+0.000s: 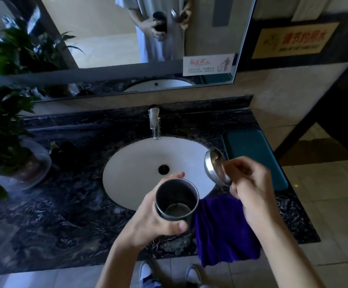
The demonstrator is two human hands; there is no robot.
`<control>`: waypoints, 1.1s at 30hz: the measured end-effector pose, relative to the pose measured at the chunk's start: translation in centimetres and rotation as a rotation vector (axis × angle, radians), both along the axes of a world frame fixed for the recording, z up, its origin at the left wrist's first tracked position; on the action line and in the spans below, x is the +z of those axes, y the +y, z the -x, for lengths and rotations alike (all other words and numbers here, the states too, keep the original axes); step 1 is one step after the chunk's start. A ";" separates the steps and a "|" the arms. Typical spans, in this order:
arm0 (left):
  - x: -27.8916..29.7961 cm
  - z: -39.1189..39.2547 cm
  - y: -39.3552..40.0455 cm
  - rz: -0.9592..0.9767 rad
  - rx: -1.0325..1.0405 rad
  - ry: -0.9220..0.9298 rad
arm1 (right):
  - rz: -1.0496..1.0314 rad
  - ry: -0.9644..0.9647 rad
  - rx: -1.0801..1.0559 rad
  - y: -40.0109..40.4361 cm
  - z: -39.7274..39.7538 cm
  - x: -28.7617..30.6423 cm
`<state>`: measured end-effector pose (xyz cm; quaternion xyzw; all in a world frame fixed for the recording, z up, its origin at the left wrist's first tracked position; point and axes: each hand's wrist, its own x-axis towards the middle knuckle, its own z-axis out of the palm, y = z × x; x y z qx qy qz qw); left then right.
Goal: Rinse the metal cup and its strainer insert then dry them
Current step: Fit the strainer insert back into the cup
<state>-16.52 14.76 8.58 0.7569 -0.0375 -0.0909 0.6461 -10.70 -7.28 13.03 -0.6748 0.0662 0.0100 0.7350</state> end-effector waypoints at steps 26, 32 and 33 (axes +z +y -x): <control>1.8 -0.3 -2.2 -0.074 0.218 -0.226 | 0.626 -0.324 0.197 4.6 0.4 0.4; 1.9 -0.3 -1.9 -0.001 0.302 -0.219 | 0.381 -0.165 0.311 4.9 0.4 0.3; 1.8 -0.3 -1.7 0.016 0.322 -0.210 | 0.315 -0.115 0.349 5.0 0.5 0.2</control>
